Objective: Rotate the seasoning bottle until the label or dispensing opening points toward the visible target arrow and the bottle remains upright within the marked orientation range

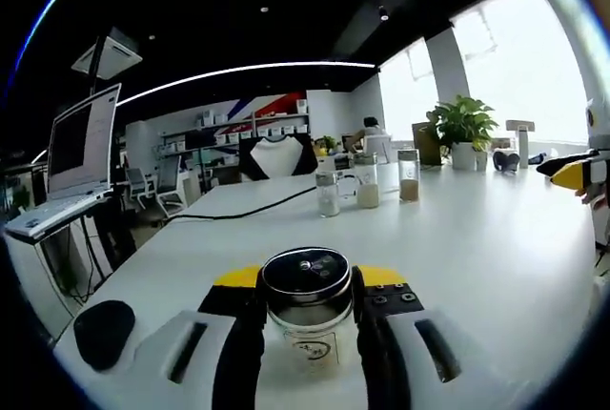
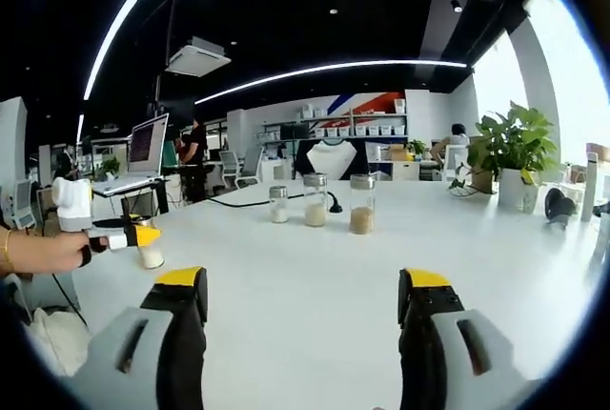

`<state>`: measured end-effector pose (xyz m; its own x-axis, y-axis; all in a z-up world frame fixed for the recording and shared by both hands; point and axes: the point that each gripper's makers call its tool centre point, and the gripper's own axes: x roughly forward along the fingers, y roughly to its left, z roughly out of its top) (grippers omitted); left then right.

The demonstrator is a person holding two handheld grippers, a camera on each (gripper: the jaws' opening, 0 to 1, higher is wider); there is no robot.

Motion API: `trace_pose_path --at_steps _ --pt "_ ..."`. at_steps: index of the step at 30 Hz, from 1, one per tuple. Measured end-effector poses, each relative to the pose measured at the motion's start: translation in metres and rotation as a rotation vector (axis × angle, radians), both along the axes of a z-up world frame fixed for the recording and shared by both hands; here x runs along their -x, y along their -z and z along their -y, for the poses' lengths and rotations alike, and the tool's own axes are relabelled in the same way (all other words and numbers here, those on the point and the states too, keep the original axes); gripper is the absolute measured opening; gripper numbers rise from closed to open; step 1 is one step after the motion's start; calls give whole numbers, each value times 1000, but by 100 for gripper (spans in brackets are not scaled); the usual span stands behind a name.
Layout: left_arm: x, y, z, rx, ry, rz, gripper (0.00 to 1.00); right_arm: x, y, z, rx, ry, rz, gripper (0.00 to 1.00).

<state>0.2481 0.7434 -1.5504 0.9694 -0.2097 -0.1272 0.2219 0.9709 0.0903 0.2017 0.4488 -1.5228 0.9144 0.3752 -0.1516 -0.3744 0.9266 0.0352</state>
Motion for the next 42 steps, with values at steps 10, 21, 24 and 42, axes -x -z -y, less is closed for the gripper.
trace_pose_path --at_steps 10,21,24,42 --pt "-3 1 -3 -4 -8 -6 38 3 7 3 2 0 -20 83" --pt "-6 -12 -4 -18 -34 41 40 5 8 11 -11 18 -25 83" --pt "-9 -17 -6 -21 -46 52 45 5 8 12 -10 17 -22 83" --pt "-2 -80 33 41 15 158 85 7 2 24 -26 32 -8 82"
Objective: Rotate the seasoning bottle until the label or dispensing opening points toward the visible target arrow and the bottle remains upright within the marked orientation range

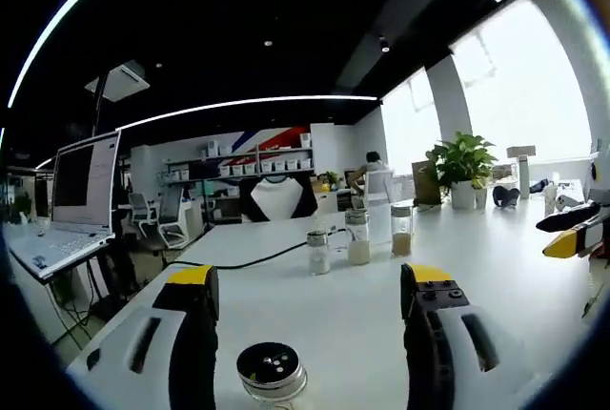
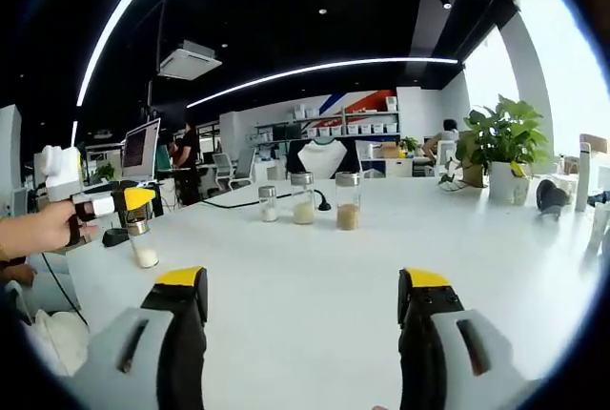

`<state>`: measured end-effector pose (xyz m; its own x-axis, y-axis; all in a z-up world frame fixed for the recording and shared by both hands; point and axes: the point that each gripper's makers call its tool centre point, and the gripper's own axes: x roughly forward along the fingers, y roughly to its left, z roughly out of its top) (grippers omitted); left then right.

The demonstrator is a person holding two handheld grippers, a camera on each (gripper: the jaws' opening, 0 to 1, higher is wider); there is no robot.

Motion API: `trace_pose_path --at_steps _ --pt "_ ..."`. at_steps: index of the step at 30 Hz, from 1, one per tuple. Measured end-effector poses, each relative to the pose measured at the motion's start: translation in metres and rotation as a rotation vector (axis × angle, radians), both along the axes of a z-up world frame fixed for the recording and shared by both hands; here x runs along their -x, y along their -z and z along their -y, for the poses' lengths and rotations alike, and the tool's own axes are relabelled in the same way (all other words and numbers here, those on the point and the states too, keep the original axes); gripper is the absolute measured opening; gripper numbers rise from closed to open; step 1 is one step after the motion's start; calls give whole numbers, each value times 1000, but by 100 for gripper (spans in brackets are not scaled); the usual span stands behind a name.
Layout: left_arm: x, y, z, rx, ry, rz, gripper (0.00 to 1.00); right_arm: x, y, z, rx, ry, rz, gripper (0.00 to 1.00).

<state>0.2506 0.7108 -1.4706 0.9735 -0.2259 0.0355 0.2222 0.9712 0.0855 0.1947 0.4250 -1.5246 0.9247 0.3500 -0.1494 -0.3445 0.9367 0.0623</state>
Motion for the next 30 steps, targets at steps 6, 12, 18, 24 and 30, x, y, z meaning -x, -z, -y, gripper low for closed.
trace_pose_path --at_steps 6,12,18,24,30 --pt "5 -13 21 -29 42 10 88 0 1 3 5 -8 -6 81" --pt "-3 -13 29 -24 37 -11 84 1 -1 6 2 -5 2 81" --pt "-19 -11 43 3 54 -36 83 6 2 10 1 -9 -5 81" --pt "-37 -3 61 29 76 -81 82 11 5 13 8 -24 -3 81" --pt "-61 -2 72 47 69 -92 75 13 8 20 7 -20 -10 81"
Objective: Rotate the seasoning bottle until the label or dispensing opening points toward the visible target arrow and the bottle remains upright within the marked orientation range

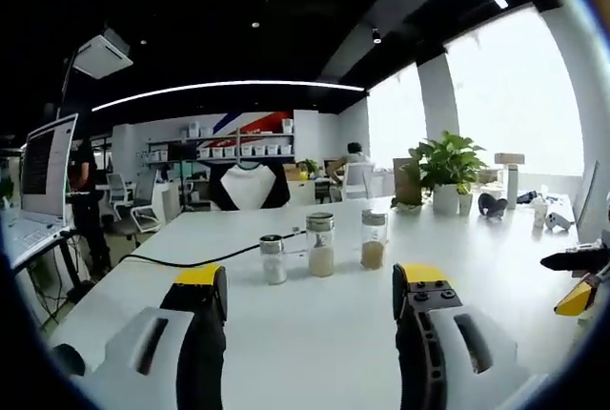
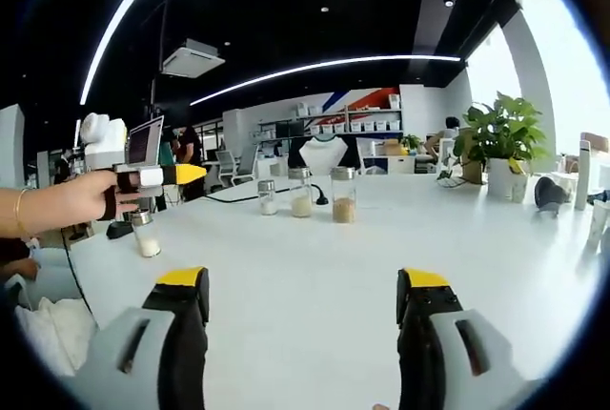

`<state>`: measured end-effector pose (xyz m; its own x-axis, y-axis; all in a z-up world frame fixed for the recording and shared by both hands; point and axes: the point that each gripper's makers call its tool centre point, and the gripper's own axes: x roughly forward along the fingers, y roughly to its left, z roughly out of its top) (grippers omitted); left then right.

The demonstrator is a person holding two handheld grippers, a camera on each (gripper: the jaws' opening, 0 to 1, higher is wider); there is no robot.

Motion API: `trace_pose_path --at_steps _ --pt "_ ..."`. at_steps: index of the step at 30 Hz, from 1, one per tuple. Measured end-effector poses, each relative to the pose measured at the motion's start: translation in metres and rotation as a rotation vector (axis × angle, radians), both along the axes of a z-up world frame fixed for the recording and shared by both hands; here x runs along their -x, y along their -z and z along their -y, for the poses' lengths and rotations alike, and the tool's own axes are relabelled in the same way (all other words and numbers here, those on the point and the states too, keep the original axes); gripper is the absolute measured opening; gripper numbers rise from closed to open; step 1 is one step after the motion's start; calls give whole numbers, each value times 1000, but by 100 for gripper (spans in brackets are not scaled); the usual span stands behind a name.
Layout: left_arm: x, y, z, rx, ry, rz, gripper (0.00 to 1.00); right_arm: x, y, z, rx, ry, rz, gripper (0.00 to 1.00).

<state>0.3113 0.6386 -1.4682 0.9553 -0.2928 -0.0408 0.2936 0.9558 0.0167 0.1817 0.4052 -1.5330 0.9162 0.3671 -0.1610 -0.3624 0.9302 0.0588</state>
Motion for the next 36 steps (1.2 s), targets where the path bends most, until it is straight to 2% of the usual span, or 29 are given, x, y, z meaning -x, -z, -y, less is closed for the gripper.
trace_pose_path --at_steps 7,11,13,19,27,30,36 --pt "-30 4 5 31 0 -19 78 2 4 3 30 -19 -2 81" --pt "-45 8 4 18 -18 -20 78 4 6 5 23 -13 -5 81" --pt "-53 5 3 28 -20 14 77 4 5 6 23 -10 0 81" --pt "-86 19 2 -10 -50 -6 77 6 6 12 28 -2 -6 81" --pt "-120 35 9 -34 -41 -32 75 6 4 17 30 8 -3 80" --pt "-134 39 8 -62 -51 -33 73 5 4 19 30 12 -2 79" --pt "-158 48 4 -75 -68 -47 72 4 5 26 51 20 -8 78"
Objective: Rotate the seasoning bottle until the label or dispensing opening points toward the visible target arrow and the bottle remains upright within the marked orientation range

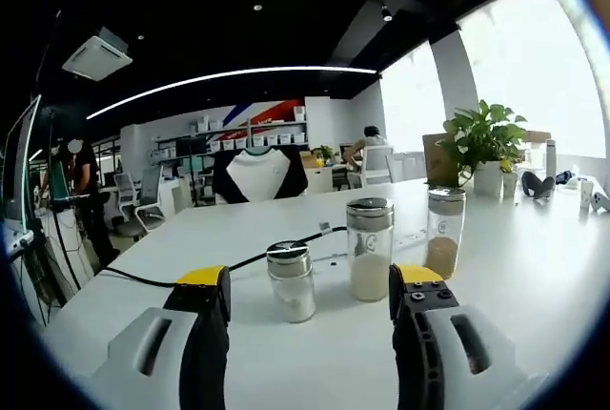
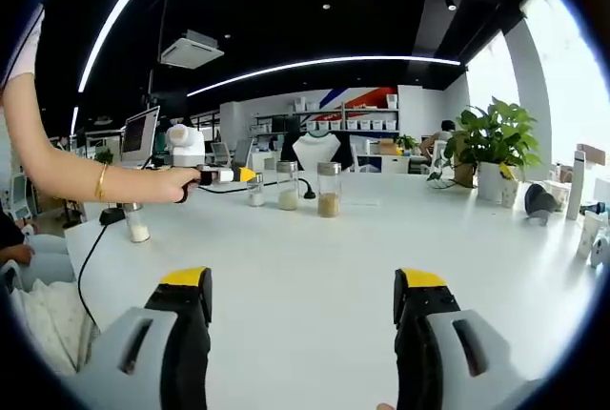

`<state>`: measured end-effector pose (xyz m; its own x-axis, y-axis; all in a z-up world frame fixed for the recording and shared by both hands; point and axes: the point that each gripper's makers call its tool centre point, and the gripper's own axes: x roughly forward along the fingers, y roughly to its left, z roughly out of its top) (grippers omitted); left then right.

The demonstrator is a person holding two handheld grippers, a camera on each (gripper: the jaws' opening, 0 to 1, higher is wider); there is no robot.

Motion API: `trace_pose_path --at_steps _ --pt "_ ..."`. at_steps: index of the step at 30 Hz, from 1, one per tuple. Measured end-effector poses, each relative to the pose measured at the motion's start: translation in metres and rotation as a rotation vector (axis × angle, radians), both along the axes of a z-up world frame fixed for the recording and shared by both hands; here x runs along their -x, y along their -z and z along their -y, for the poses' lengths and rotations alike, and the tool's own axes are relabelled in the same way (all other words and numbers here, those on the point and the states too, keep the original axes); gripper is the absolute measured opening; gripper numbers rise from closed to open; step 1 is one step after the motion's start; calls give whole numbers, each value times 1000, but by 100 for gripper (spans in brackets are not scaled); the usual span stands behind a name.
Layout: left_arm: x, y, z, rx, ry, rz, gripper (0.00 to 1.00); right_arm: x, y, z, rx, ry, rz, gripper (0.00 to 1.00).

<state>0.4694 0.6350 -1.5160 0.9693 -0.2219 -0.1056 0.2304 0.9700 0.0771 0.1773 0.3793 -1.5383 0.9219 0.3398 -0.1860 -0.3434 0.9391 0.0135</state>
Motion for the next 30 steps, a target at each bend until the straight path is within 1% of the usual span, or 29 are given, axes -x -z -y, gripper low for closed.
trace_pose_path --at_steps 4,5,7,10,12,16,20,24,26,28,29,30 --pt "-11 5 2 1 11 -9 69 0 1 4 7 11 -3 78" --pt "-13 5 3 -6 16 -7 69 0 2 5 4 15 -3 77" --pt "-20 7 5 -43 27 -6 68 0 3 7 5 20 -4 77" --pt "-32 8 6 -65 33 3 68 0 5 7 5 24 -15 77" --pt "-40 14 5 -98 41 -13 67 0 5 9 -2 30 -19 76" --pt "-53 20 4 -109 41 -33 65 2 5 14 -1 47 -20 76" --pt "-68 21 4 -122 27 -52 58 4 10 19 21 50 -43 75" --pt "-77 20 4 -106 28 -56 58 4 10 24 24 61 -51 75" --pt "-83 23 2 -100 19 -72 57 3 10 25 22 65 -51 75" --pt "-89 29 0 -70 16 -98 54 2 11 25 20 67 -57 74" --pt "-92 35 2 18 25 -142 52 2 11 26 24 67 -58 74" --pt "-93 37 4 54 39 -160 49 1 10 26 26 67 -57 73"
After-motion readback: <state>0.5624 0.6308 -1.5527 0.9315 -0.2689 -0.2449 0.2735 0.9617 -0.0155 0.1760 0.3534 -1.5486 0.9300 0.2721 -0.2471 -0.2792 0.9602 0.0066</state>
